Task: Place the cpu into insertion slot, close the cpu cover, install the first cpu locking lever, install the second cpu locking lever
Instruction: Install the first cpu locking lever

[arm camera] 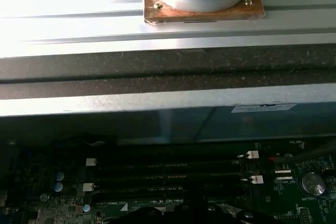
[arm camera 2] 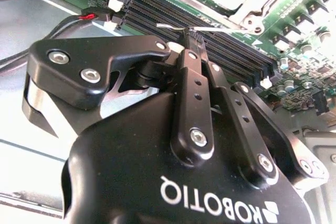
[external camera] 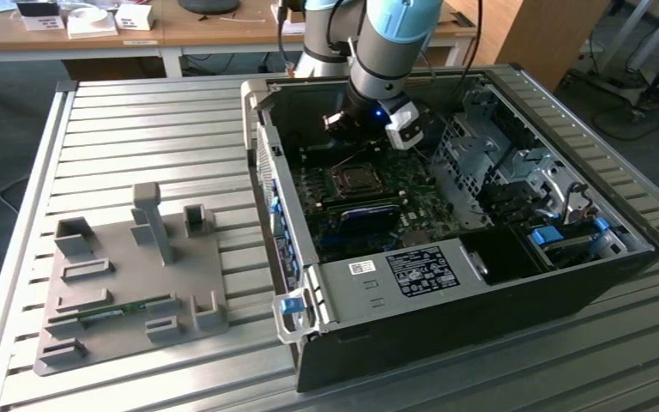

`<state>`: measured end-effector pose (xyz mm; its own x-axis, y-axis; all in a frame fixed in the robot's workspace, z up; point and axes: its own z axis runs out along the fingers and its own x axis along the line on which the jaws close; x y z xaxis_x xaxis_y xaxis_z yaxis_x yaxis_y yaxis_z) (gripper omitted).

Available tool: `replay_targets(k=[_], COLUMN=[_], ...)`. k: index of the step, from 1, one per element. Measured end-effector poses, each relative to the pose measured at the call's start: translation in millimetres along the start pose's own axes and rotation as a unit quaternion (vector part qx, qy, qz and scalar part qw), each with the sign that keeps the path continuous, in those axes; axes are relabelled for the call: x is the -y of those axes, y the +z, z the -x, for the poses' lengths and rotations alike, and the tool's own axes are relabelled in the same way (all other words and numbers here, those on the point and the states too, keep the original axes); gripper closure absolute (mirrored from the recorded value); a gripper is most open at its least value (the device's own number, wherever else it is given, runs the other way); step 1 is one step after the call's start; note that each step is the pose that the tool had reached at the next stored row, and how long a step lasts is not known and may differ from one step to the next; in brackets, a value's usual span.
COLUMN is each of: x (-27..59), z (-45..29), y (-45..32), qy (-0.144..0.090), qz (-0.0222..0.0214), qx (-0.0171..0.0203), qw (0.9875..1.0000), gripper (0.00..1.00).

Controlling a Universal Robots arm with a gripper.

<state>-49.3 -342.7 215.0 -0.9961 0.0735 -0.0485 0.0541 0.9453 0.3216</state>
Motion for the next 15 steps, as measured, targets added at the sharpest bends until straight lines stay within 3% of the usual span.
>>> replay_targets(k=[3,9,15], x=[0.0,0.3,0.6], z=[0.0,-0.9,-4.9], y=[0.1,0.7,0.6], qy=[0.001,0.025,0.028], qz=[0.0000,-0.0012,-0.0014], qx=[0.0004,0.0086,0.0102], qw=[1.0000,0.9997,0.9996], gripper=[0.89,0.89,0.89])
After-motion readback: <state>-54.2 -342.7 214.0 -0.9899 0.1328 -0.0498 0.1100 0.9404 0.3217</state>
